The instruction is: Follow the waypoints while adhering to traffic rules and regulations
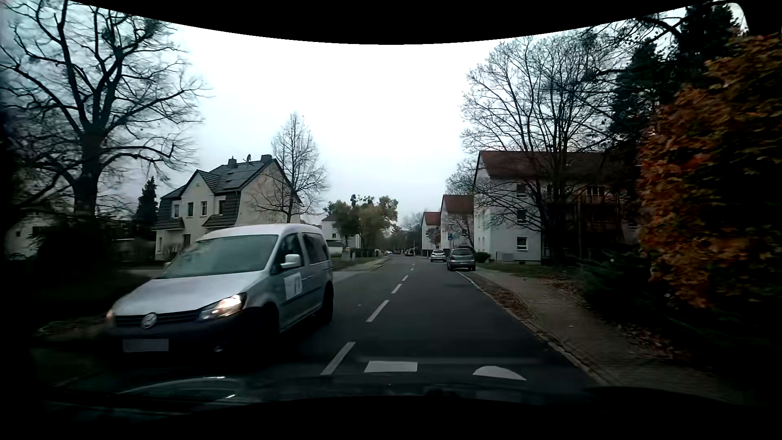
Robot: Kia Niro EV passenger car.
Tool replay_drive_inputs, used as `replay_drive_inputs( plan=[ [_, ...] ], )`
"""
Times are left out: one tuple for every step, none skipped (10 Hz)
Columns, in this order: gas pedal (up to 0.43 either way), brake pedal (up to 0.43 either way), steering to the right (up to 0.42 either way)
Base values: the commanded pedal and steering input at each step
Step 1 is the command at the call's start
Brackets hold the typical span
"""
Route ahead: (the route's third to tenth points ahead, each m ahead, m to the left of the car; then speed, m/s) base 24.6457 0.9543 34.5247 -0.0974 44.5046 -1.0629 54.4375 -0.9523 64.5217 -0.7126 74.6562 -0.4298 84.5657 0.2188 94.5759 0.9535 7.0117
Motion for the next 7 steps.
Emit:
replay_drive_inputs(
  plan=[
    [0.169, 0.0, 0.068],
    [0.169, 0.0, 0.064],
    [0.169, 0.0, 0.057],
    [0.169, 0.0, 0.038],
    [0.177, 0.0, 0.02],
    [0.177, 0.0, 0.009],
    [0.177, 0.0, -0.003]
  ],
)
